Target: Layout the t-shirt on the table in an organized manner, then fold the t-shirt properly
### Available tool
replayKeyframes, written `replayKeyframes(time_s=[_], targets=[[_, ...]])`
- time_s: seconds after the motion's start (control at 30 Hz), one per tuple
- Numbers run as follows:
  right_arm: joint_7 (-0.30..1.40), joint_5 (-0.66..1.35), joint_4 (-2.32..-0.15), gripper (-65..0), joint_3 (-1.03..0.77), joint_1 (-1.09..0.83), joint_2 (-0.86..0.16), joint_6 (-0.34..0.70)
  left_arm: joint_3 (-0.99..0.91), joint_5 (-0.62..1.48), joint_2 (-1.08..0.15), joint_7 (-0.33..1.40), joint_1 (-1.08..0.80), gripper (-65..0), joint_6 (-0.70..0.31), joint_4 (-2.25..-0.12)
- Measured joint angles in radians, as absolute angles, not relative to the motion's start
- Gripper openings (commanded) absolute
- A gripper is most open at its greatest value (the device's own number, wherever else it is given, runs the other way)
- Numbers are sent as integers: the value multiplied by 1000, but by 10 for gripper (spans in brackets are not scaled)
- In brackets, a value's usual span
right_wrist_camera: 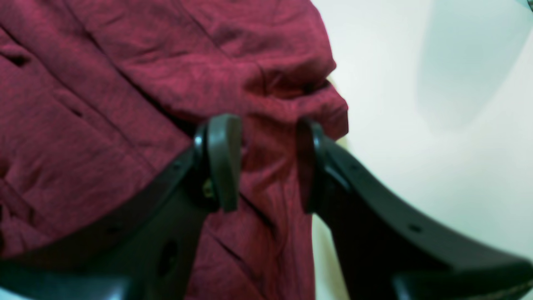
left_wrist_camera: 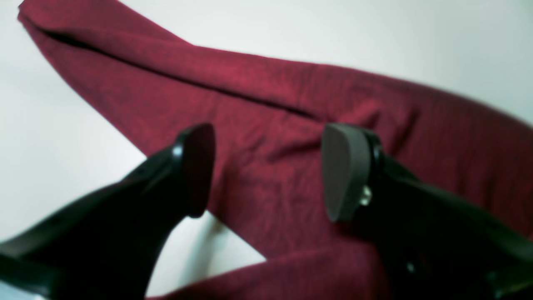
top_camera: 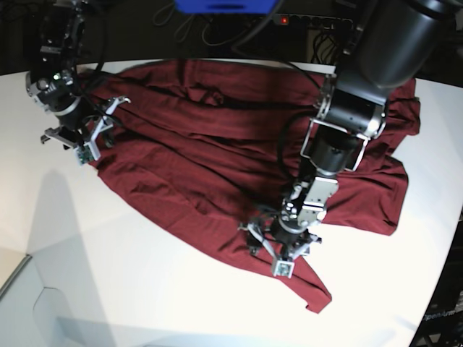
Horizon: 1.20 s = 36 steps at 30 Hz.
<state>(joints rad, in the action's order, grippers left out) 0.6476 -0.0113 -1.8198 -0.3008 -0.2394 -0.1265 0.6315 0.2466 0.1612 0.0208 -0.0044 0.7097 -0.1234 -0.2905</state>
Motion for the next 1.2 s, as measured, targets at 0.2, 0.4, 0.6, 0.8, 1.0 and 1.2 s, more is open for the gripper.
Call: replayKeyframes(time_s=[0.2,0.4,0.6,0.8,1.0,1.2], targets=[[648,-11,-1820,-421,-301,-240,-126,632,292,170,-4,-54,725,-260,-127,-203],[651,-11,-1819,-421,-300,-234,-127,632,308,200,-36,42,736,-260,-143,-212],[650,-12,-1819,-421,-296,-231,-127,632,308,214,-88,102,678,-260,-150,-321],[645,-11,-1819,-421,-296,-231,-126,632,303,210,-156,307,515,-261,-114,-671],[643,-11,-1819,-421,-296,-211,-125,632,172,186,-180,562,304,-261,-117,-1053],[651,-11,-1819,-421,-296,-211,-124,632,94,160,-186,736,195,-261,-119,-1254]])
